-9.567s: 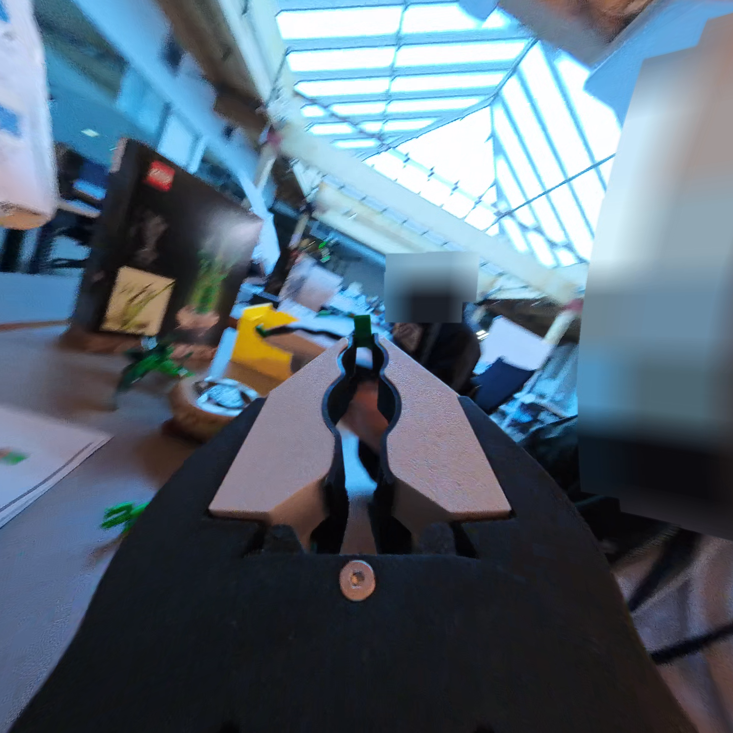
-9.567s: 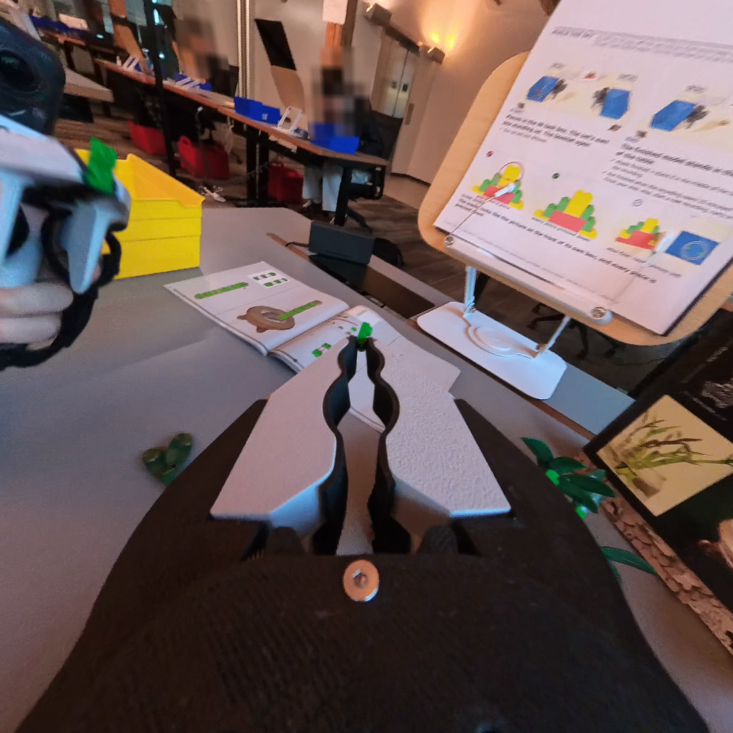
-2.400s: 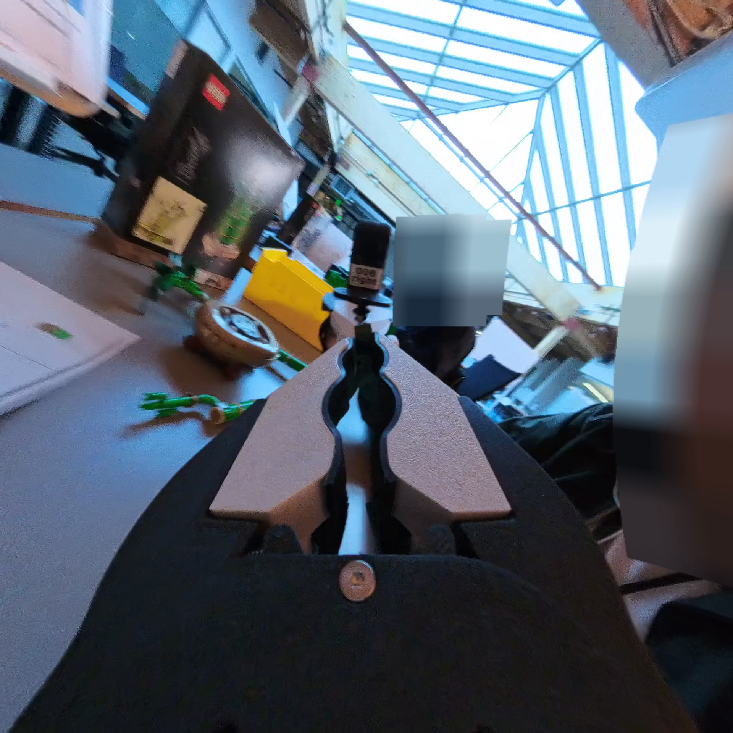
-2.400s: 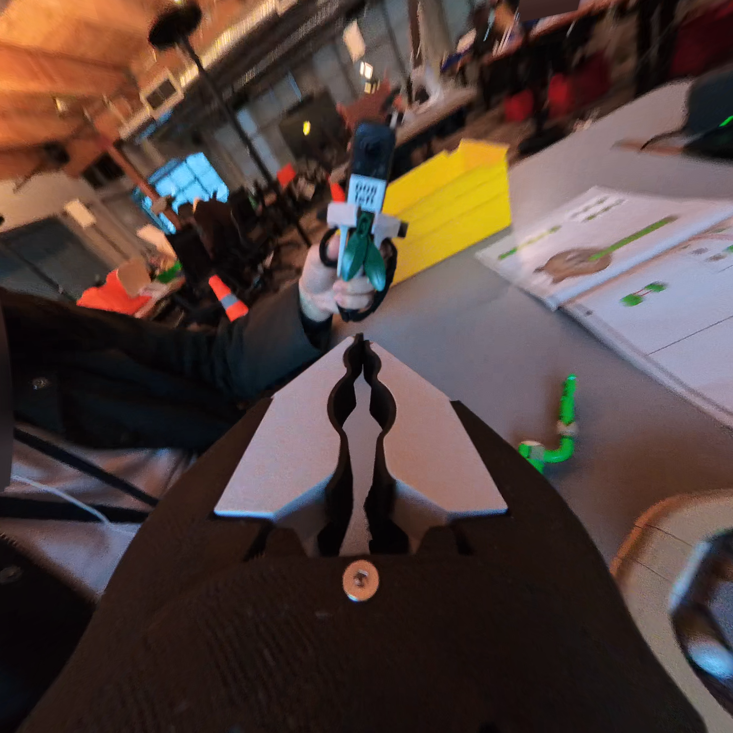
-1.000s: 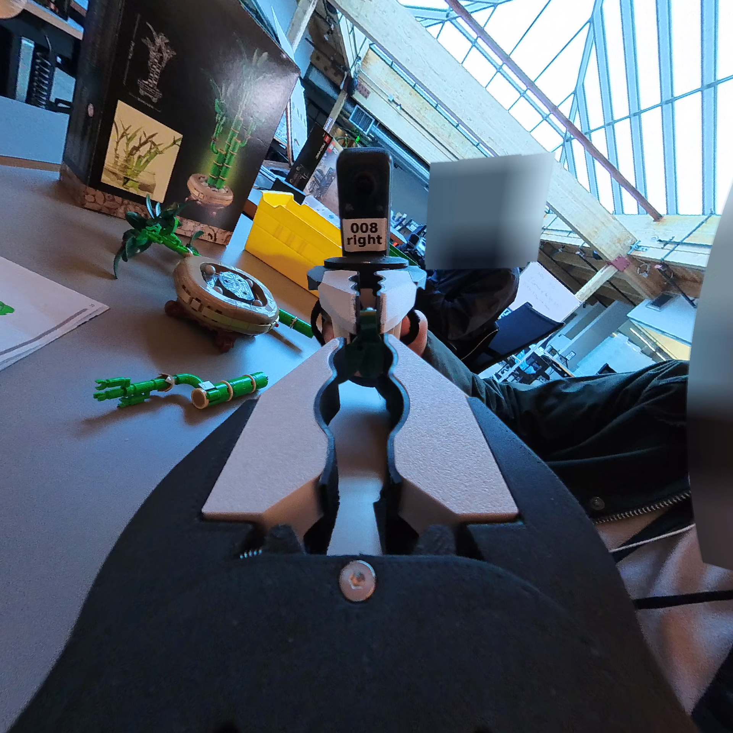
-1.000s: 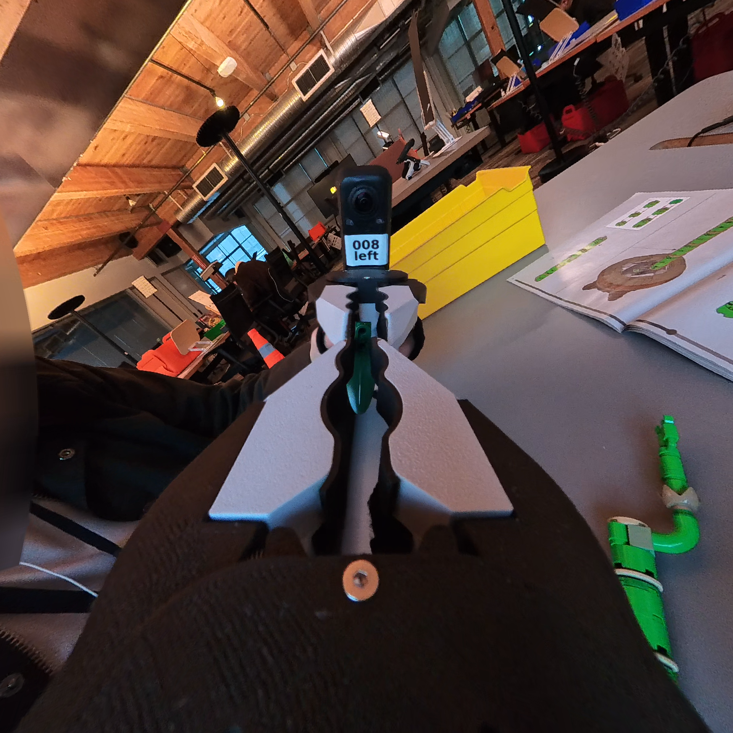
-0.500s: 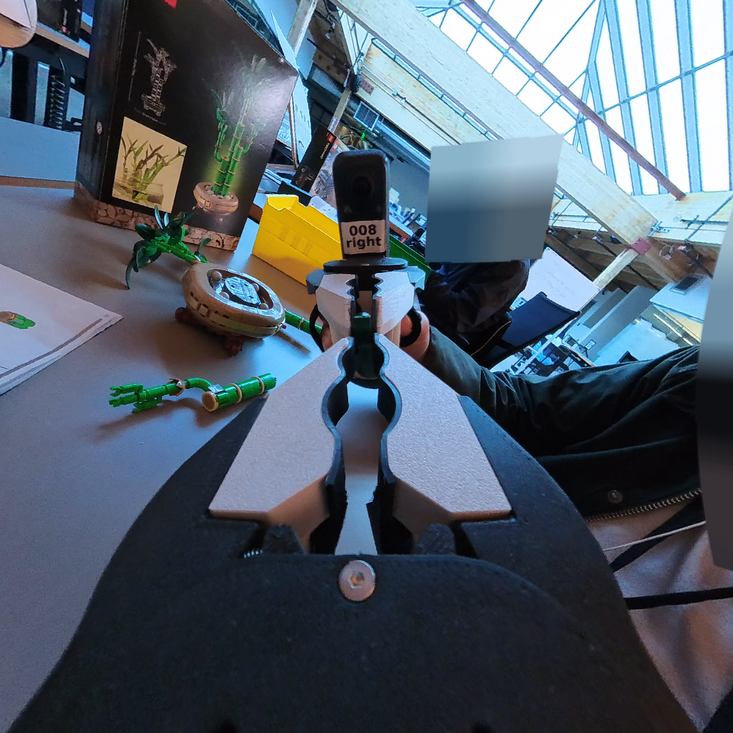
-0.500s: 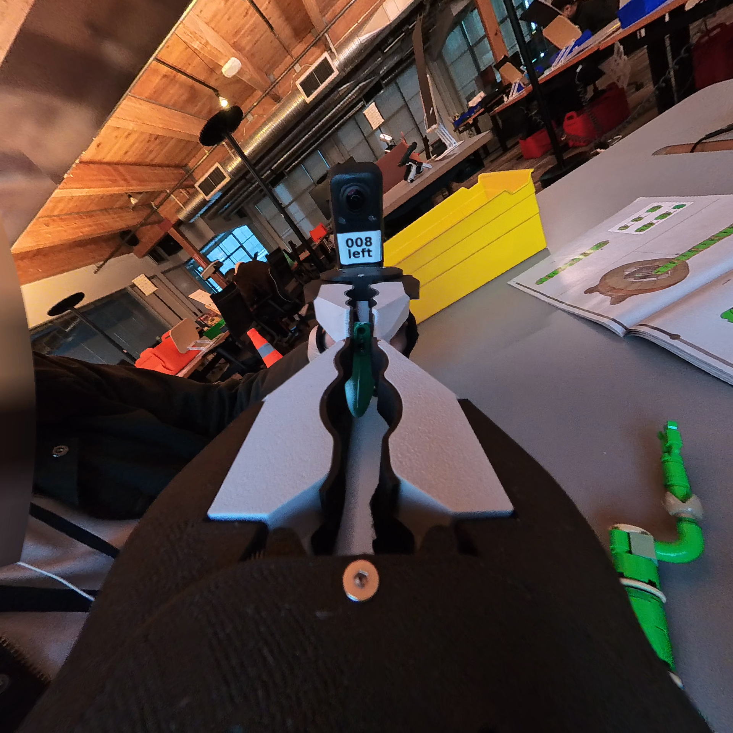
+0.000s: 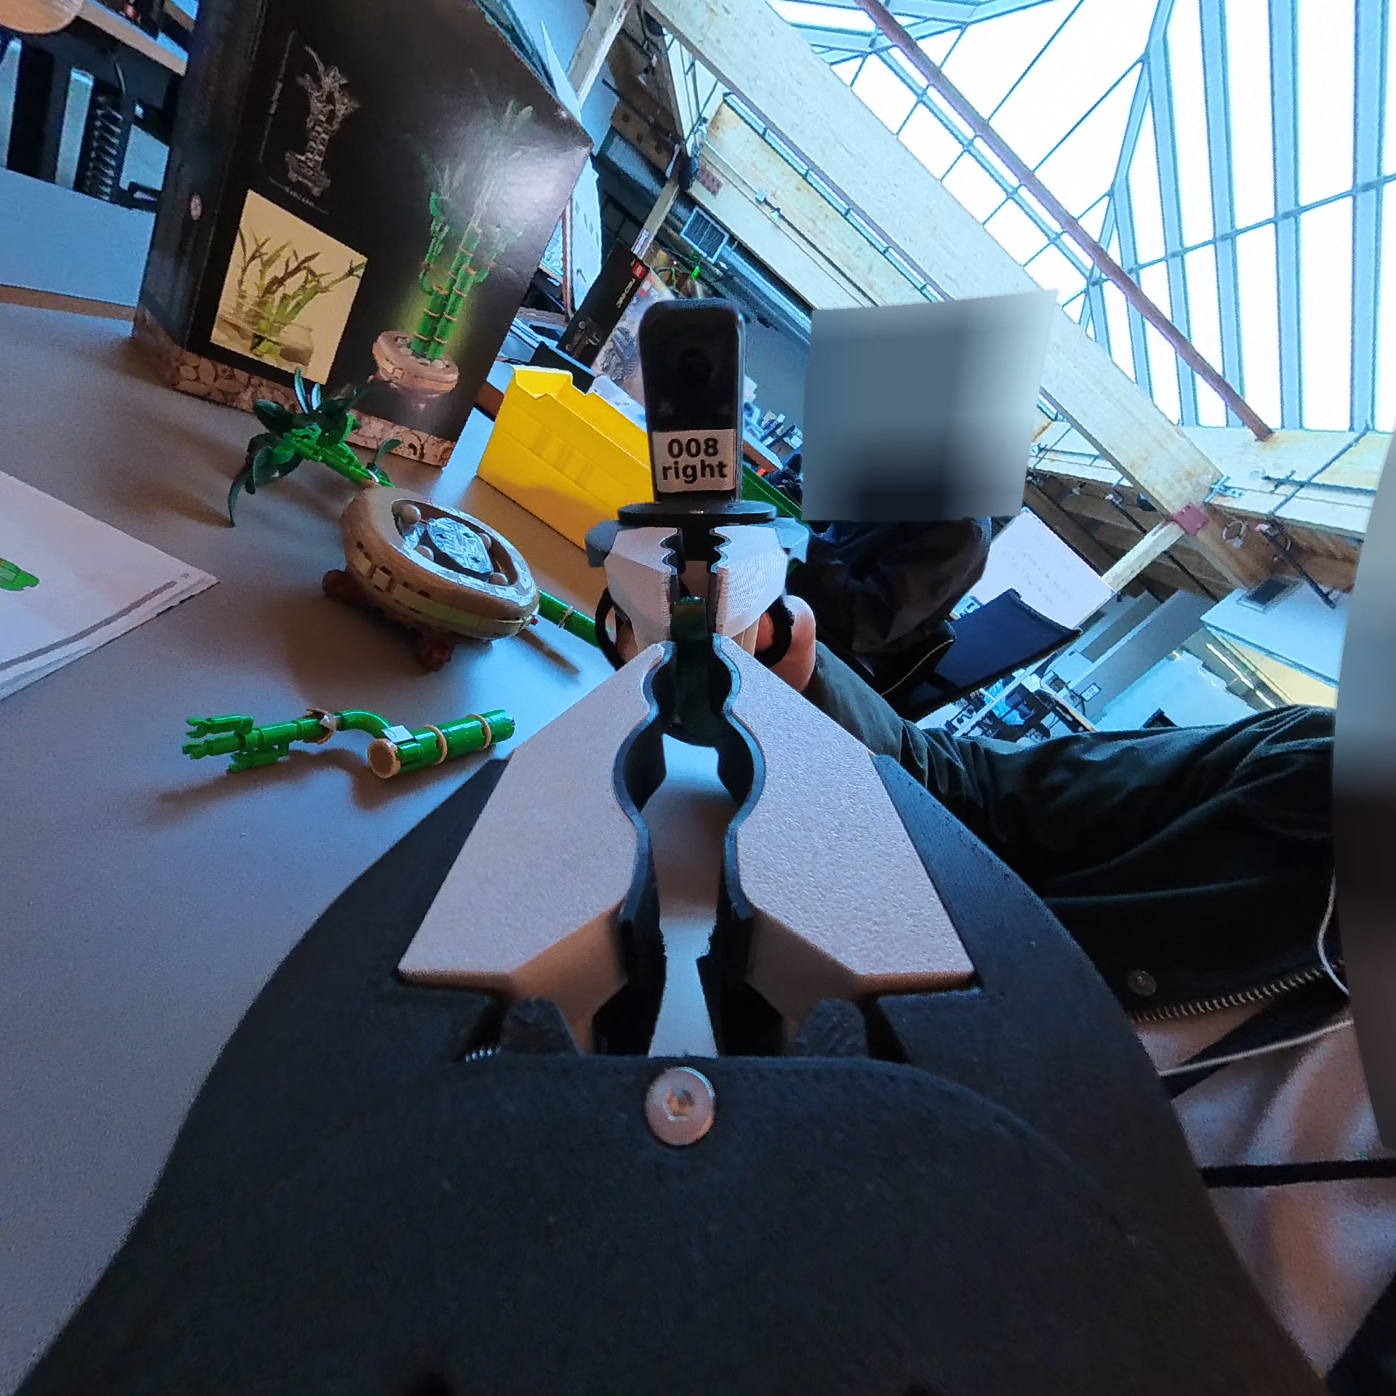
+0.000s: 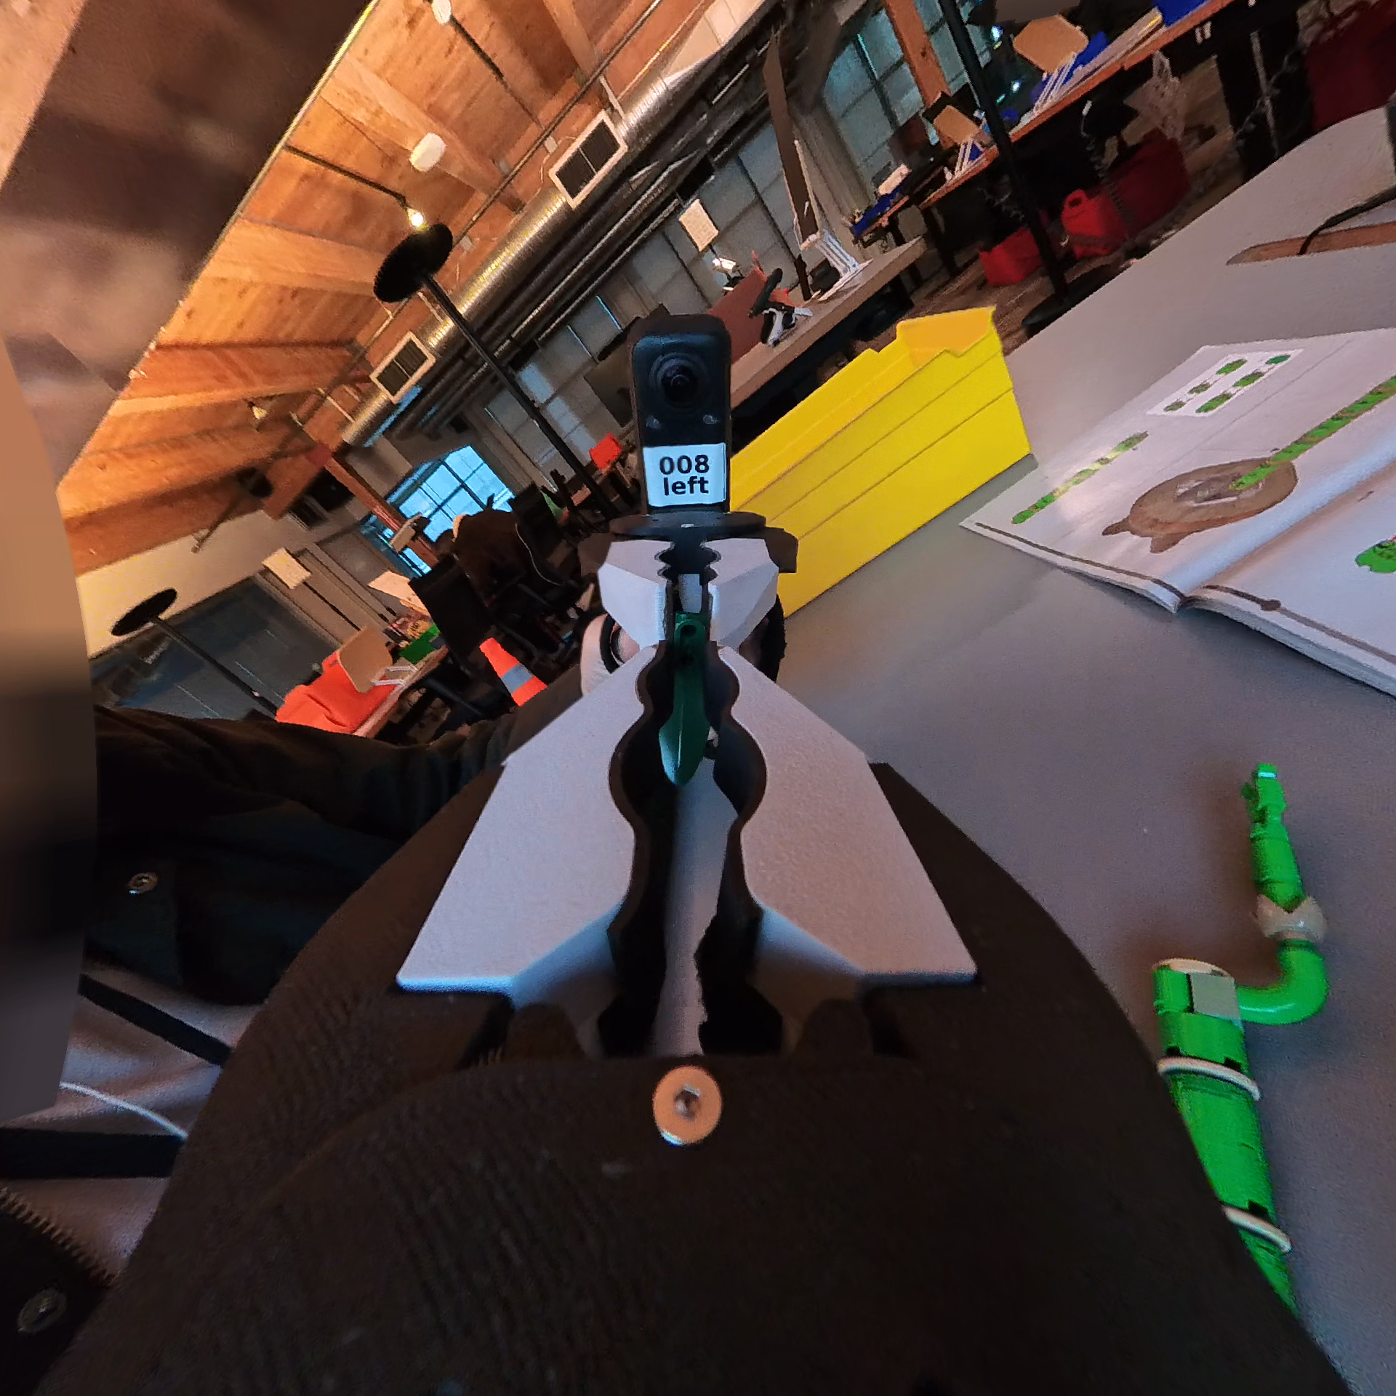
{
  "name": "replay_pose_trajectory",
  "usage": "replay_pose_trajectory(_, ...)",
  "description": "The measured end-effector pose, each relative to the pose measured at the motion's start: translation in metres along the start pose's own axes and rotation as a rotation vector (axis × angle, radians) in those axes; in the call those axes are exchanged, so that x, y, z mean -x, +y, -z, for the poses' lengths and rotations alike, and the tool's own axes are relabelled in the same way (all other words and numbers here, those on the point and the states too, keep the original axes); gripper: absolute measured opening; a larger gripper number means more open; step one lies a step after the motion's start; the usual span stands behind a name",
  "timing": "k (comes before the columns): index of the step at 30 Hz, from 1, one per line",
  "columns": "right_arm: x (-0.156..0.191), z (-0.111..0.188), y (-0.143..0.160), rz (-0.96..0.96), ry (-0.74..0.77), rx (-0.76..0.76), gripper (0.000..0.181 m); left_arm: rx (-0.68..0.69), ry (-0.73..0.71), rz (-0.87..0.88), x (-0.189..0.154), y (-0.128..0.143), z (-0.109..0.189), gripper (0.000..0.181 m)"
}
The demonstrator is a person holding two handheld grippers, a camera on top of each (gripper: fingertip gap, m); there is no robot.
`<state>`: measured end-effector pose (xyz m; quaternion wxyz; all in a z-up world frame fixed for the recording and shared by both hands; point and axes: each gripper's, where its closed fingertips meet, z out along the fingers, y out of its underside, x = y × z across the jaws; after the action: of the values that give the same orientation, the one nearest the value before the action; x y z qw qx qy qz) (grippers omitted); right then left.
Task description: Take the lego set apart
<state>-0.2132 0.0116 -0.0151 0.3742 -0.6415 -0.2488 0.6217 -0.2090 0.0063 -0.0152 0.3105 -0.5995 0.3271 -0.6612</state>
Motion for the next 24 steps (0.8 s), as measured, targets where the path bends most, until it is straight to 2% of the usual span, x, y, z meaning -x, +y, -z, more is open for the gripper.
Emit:
replay_pose_trajectory(6, -0.001, 0.001, 0.000, 0.008, 0.013, 0.006, 0.006, -0.021, -0.005, 0.029, 0.002, -0.001, 0.001, 0.005)
replay_pose_trajectory(7, -0.004, 0.011, -0.009, -0.001, 0.027, -0.051, 0.006, -0.097, -0.009, 0.045, 0.004, -0.013, 0.011, 0.005)
replay_pose_trajectory(9, -0.007, 0.052, -0.046, -0.050, 0.021, -0.256, 0.004, -0.346, -0.008, 0.119, 0.013, -0.053, 0.061, 0.004)
replay_pose_trajectory(10, -0.006, 0.066, -0.053, -0.028, 0.027, -0.284, 0.004, -0.395, -0.037, 0.118, 0.019, -0.061, 0.081, 0.004)
replay_pose_trajectory(12, -0.002, 0.063, -0.046, 0.064, 0.068, -0.209, 0.005, -0.347, -0.053, 0.071, 0.018, -0.058, 0.089, 0.005)
replay_pose_trajectory(16, 0.007, 0.029, -0.019, 0.047, -0.018, -0.065, 0.006, -0.296, 0.049, 0.090, 0.003, -0.049, 0.065, 0.005)
replay_pose_trajectory(24, 0.028, 0.019, -0.015, -0.142, -0.260, -0.080, 0.006, 0.033, 0.002, 0.154, 0.012, 0.010, 0.022, 0.005)
